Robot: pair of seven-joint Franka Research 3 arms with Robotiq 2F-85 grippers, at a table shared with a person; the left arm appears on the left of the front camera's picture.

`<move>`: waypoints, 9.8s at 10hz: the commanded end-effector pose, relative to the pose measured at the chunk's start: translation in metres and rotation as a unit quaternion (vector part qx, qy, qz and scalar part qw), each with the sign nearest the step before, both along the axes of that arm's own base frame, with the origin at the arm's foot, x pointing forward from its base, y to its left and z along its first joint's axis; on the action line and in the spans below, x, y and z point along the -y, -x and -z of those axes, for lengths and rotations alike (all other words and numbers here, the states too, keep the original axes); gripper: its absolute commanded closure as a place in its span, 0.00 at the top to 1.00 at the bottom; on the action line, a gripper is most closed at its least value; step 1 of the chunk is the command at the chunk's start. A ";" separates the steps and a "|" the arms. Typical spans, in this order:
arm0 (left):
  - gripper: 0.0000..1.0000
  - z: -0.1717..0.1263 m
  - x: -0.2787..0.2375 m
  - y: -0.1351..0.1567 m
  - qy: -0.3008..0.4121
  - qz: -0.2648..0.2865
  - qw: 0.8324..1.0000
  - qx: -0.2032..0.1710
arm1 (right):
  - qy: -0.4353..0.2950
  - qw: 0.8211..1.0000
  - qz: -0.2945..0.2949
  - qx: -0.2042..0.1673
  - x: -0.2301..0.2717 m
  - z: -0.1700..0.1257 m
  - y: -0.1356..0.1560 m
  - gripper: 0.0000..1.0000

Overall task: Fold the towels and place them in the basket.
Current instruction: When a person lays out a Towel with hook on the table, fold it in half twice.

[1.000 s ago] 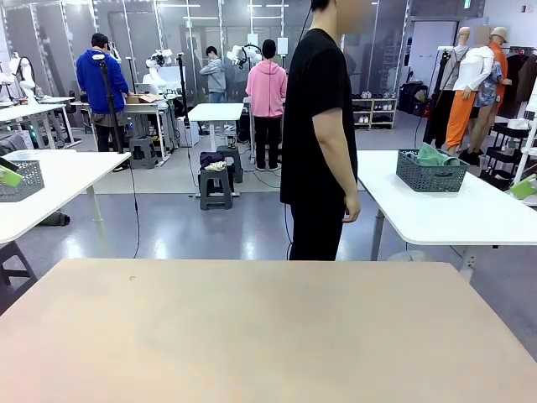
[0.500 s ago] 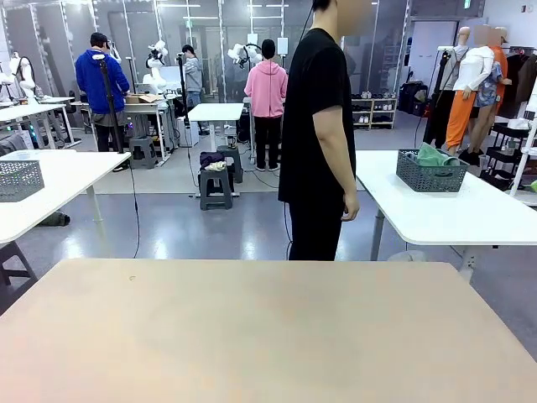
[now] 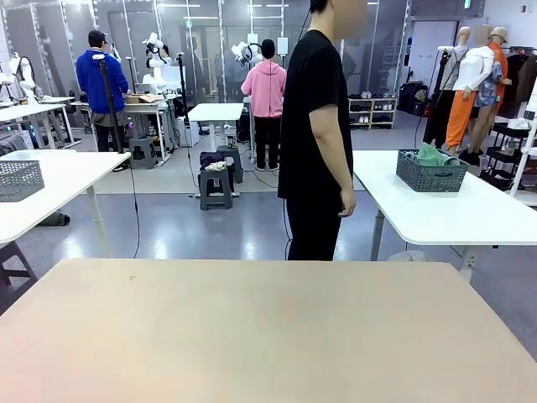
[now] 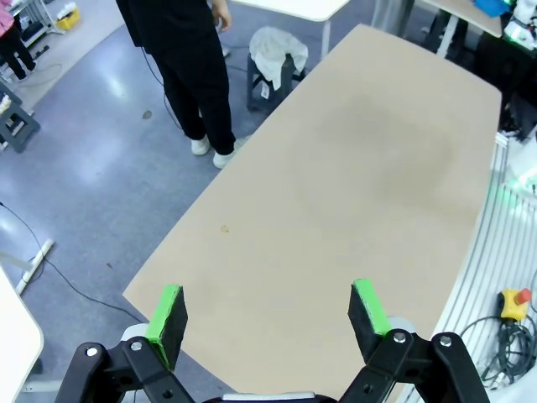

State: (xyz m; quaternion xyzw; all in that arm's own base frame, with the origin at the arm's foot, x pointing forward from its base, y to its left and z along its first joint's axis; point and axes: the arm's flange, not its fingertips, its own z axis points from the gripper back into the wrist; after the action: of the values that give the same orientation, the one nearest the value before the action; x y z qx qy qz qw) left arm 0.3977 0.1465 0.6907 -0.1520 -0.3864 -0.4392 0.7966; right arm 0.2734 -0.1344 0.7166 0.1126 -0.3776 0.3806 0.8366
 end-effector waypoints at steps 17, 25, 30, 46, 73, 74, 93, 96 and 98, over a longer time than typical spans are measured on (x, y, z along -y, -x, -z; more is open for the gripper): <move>0.98 -0.073 0.117 0.019 -0.052 0.017 0.998 -0.044 | 0.009 1.000 -0.015 -0.013 0.003 -0.036 0.015 0.94; 0.98 -0.067 0.132 0.013 -0.048 0.024 0.998 -0.044 | 0.009 1.000 -0.015 -0.013 0.003 -0.036 0.015 0.94; 0.98 -0.067 0.132 0.013 -0.048 0.024 0.998 -0.044 | 0.009 1.000 -0.015 -0.013 0.003 -0.036 0.015 0.94; 0.98 -0.078 0.068 0.040 -0.014 0.051 0.997 -0.054 | 0.009 1.000 -0.015 -0.013 0.003 -0.036 0.015 0.94; 0.98 -0.071 0.059 0.066 -0.025 0.012 0.998 -0.063 | 0.009 1.000 -0.015 -0.013 0.003 -0.036 0.015 0.94; 0.98 -0.071 0.059 0.068 -0.027 0.010 0.998 -0.063 | 0.009 1.000 -0.015 -0.013 0.003 -0.036 0.015 0.94; 0.98 -0.077 0.053 0.062 -0.021 0.020 0.998 -0.061 | 0.009 1.000 -0.015 -0.013 0.003 -0.036 0.015 0.94; 0.98 -0.077 0.053 0.062 -0.021 0.020 0.998 -0.061 | 0.009 1.000 -0.015 -0.013 0.003 -0.036 0.015 0.94; 0.98 -0.077 0.053 0.062 -0.021 0.020 0.998 -0.061 | 0.009 1.000 -0.015 -0.013 0.003 -0.036 0.015 0.94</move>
State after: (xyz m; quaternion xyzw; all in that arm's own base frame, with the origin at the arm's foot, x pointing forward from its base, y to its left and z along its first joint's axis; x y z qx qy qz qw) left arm 0.3361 0.0937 0.7672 -0.1702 -0.3250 -0.4519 0.8132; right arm 0.2588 -0.1366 0.7535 0.1136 -0.3590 0.3935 0.8387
